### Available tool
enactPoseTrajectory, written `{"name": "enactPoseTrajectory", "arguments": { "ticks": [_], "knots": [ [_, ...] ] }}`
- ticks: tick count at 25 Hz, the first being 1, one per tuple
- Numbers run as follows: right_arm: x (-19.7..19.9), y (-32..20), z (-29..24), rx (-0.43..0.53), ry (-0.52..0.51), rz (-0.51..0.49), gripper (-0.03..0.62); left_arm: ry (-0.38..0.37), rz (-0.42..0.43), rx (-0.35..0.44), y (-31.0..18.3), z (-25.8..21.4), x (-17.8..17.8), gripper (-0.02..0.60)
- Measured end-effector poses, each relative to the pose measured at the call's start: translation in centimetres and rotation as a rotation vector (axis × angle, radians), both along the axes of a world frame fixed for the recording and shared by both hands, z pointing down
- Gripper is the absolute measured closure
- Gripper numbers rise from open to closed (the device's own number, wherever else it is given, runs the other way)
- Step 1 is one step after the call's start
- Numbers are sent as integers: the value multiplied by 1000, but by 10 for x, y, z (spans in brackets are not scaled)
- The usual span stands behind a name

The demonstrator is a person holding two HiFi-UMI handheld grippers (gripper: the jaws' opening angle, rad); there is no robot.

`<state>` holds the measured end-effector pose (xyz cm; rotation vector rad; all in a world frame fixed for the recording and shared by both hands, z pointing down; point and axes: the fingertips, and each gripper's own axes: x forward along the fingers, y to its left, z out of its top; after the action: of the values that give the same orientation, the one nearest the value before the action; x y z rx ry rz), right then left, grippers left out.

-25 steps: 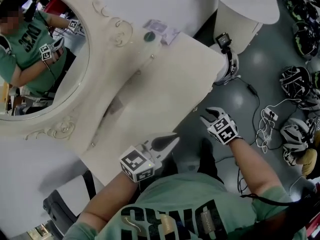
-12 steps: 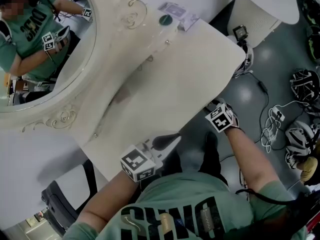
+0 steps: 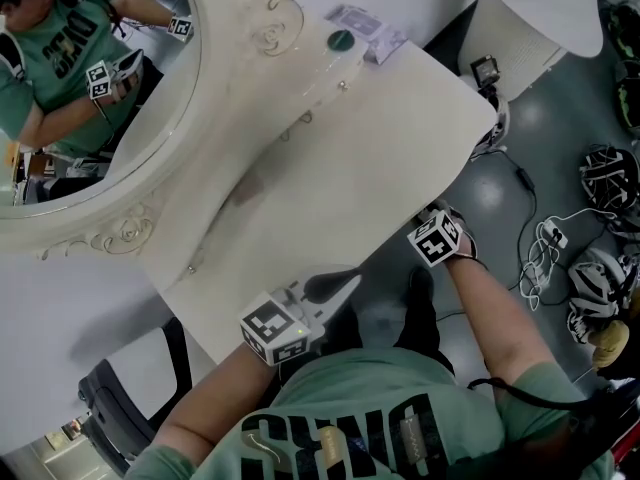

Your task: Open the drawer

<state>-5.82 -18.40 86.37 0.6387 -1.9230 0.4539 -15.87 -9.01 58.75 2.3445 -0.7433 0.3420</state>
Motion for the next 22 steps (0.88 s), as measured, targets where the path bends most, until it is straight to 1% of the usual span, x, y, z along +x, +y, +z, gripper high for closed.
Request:
{"name": "enactPoseTrajectory", "arguments": {
  "ticks": [6,22],
  "knots": [
    [8,7,1,3,3,5,453,-1,0,6,1,-1,-1,572],
    [26,22,1,6,6,11,453,4,19,22,3,-7,14,572]
  ]
}}
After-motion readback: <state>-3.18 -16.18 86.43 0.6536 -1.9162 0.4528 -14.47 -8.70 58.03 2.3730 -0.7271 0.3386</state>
